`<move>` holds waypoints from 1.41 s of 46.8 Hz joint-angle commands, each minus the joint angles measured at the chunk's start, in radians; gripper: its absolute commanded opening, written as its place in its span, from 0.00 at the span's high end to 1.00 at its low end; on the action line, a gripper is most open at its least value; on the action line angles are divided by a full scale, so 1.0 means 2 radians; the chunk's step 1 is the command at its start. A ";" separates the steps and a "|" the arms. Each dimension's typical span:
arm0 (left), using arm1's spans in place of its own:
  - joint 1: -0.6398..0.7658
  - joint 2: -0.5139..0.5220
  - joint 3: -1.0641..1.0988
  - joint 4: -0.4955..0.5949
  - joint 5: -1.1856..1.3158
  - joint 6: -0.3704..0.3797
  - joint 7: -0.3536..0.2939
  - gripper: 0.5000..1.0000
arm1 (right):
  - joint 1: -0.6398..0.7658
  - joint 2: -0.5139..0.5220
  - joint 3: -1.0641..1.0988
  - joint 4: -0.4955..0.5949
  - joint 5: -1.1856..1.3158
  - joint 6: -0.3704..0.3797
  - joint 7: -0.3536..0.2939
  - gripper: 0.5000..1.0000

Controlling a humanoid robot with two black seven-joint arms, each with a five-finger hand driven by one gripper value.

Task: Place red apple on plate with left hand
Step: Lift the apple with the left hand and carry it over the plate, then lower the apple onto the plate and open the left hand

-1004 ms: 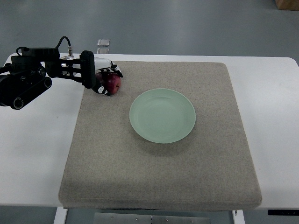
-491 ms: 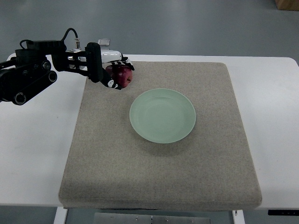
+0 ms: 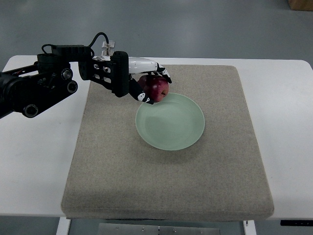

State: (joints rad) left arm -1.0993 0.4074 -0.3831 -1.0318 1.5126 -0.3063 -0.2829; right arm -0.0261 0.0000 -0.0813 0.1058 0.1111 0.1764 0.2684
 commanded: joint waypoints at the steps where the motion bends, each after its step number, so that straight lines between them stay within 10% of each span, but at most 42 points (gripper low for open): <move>1: 0.000 -0.003 0.003 0.000 0.000 -0.002 0.000 0.80 | 0.000 0.000 0.000 0.000 0.000 0.000 0.000 0.07; 44: 0.017 -0.049 0.027 0.007 0.001 -0.002 0.000 0.67 | 0.000 0.000 0.000 0.000 0.000 0.000 0.000 0.07; 66: 0.026 -0.056 0.024 0.007 -0.005 0.002 0.000 0.14 | 0.000 0.000 0.000 0.000 0.000 0.000 0.000 0.07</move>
State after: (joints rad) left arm -1.0488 0.2960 -0.3358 -1.0189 1.5052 -0.3052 -0.2843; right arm -0.0260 0.0000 -0.0813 0.1058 0.1108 0.1764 0.2684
